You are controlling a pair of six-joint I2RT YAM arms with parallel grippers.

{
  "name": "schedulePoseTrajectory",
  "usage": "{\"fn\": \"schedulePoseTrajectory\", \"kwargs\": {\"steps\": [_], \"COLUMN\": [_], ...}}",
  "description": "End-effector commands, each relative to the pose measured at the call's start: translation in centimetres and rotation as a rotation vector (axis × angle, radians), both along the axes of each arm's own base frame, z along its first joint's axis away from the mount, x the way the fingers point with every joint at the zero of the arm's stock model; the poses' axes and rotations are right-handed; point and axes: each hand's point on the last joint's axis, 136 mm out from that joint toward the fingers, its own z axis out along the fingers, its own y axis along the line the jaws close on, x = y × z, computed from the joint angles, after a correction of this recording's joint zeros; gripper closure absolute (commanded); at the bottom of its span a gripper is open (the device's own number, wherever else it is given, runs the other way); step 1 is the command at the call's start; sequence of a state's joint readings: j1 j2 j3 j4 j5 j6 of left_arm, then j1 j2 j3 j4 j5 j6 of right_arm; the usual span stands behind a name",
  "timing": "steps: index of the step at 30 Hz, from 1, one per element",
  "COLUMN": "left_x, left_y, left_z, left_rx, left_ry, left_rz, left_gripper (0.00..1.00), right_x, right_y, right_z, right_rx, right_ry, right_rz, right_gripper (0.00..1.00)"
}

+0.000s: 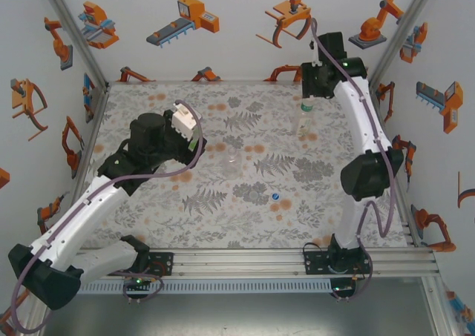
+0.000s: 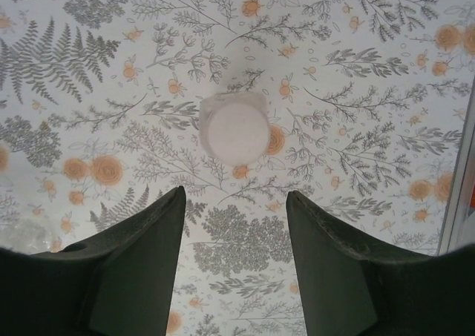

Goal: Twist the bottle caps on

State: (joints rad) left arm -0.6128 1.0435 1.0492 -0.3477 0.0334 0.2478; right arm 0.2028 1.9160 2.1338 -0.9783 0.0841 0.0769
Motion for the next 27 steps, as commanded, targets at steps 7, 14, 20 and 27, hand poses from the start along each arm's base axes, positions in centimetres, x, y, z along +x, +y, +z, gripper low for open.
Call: {"fn": "schedulePoseTrajectory", "kwargs": {"steps": [7, 14, 20, 27], "left_x": [-1.3, -2.5, -2.5, -2.4], "left_y": [1.6, 1.4, 1.5, 1.6], "left_z": [-0.1, -1.2, -2.1, -2.0], "left_rx": [-0.021, -0.015, -0.009, -0.007], "left_ry": [0.019, 0.032, -0.005, -0.05], "left_rz": [0.041, -0.012, -0.017, -0.026], "left_gripper": [0.22, 0.22, 0.19, 0.18], "right_x": [-5.6, -9.5, -13.3, -19.1], "right_y": [4.1, 9.6, 14.2, 19.2], "right_z": [2.0, 0.8, -0.9, -2.1], "right_rx": [0.116, 0.381, 0.51, 0.586], "right_ry": [-0.111, -0.246, -0.314, -0.426], "right_rz": [0.166, 0.416, 0.636, 0.99], "right_gripper": [0.47, 0.47, 0.46, 0.39]}}
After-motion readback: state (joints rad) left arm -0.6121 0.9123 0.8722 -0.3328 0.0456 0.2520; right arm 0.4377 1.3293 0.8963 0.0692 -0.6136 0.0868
